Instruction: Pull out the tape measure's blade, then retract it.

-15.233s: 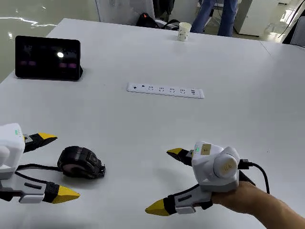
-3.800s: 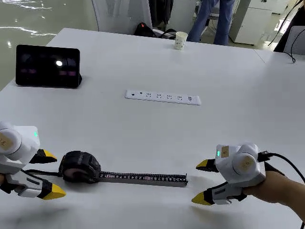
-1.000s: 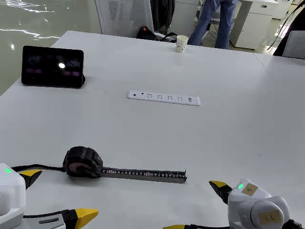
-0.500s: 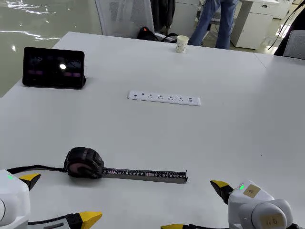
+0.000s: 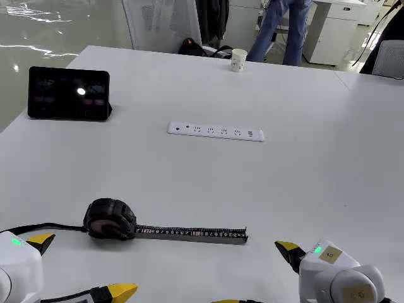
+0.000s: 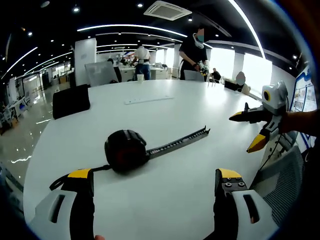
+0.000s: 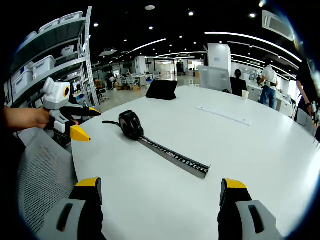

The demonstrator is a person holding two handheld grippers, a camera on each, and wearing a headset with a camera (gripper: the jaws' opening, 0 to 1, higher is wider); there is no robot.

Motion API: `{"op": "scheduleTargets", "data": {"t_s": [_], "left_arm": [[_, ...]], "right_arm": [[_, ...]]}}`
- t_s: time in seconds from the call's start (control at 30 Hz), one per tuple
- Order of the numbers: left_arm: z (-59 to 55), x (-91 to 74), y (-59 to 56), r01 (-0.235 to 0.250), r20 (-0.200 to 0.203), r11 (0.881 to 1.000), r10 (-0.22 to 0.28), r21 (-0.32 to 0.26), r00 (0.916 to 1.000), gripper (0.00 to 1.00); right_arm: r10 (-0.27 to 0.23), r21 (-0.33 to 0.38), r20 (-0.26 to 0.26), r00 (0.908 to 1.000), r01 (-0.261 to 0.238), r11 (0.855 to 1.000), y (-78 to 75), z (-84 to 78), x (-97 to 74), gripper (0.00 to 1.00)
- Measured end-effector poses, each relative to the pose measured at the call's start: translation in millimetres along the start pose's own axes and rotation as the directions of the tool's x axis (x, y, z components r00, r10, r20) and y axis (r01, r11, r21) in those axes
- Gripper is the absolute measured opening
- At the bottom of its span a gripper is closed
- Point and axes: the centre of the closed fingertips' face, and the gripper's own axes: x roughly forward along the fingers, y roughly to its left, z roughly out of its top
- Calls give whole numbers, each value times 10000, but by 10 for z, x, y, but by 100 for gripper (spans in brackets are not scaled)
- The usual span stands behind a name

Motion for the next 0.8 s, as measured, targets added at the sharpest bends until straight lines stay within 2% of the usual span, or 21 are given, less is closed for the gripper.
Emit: {"op": "scheduleTargets", "data": {"t_s": [0.4,0.67,0.8], "left_arm": [[-9,34,22,-196,-76,9998,196,-91,9998,99],[26,107,12,-372,16,9987,373,-347,9993,99],[21,149,19,-556,49,9969,560,-559,9984,99]], "right_arm": [[42,-43,-35,10000,-43,10000,-30,-17,2,99],[472,-401,-175,9987,-479,9980,-66,-32,20,99],[695,-886,-492,9964,-737,9933,-103,-73,46,96]]}}
